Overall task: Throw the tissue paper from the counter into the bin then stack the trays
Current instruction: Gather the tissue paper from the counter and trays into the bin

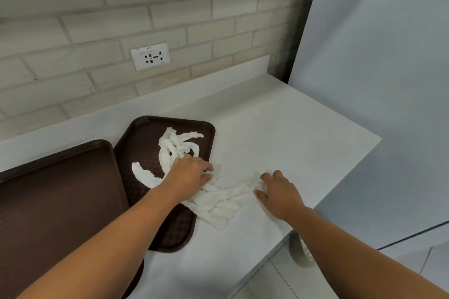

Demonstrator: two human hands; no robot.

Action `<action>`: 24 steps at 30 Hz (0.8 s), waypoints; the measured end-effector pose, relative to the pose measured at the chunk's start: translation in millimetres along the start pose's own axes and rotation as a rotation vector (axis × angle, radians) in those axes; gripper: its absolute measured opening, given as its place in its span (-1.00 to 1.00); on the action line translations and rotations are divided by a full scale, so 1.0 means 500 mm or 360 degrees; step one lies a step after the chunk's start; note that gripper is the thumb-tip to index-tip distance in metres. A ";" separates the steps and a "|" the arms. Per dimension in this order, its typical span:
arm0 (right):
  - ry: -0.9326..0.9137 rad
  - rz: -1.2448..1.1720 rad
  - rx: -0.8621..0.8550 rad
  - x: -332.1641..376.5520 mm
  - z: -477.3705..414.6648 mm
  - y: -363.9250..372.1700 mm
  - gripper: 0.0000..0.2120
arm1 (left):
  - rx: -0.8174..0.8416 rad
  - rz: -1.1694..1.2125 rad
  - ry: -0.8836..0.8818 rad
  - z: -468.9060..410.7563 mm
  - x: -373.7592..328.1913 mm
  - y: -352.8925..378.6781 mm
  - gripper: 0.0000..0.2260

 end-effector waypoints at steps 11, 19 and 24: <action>0.0010 -0.0303 -0.0066 -0.010 0.012 -0.027 -0.92 | 0.0239 -0.0144 0.0257 -0.023 -0.141 0.078 -0.55; 0.0112 -0.0588 -0.0055 -0.051 0.018 -0.079 -0.85 | 0.0095 0.0075 0.0166 -0.058 -0.170 0.091 -0.80; 0.0415 -0.1020 0.0079 -0.142 0.036 -0.097 -0.71 | -0.0003 0.0891 -0.0191 -0.104 -0.173 0.060 -0.69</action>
Point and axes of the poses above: each hand's wrist, its own z-axis away from the middle knuckle, its own y-axis out of the palm, x = y × z, the point moved 7 cm from there along -z, towards the middle knuckle, and after that the axes turned 9 degrees about y, right-handed, at the moved point
